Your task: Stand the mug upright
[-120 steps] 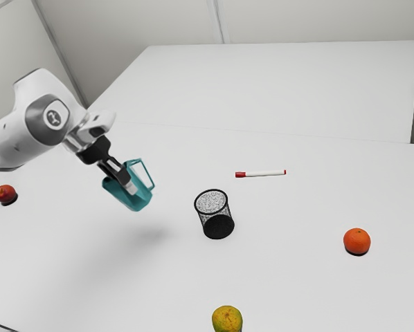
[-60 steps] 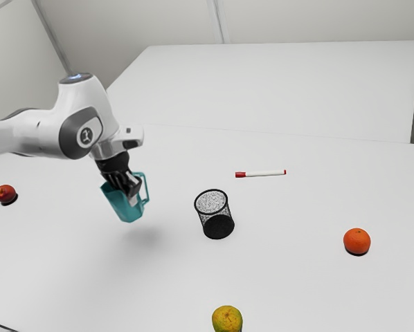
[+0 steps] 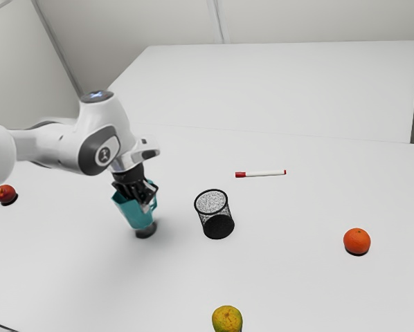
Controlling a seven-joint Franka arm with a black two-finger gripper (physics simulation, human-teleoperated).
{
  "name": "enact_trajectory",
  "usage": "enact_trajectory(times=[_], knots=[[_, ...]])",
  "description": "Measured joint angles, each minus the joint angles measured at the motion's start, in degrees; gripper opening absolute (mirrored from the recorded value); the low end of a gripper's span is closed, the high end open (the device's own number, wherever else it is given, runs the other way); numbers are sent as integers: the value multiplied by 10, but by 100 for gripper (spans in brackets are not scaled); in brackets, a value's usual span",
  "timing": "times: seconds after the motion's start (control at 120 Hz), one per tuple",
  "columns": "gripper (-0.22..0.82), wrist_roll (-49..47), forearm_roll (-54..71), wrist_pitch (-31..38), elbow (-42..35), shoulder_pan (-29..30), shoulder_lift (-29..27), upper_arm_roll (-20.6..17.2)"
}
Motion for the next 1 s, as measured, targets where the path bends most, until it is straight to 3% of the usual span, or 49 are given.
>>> enact_trajectory(times=[0.775,1.0], knots=[[-18,-89,1,39,1,-11,42,-2],[10,-92,-4,40,1,-10,25,-1]])
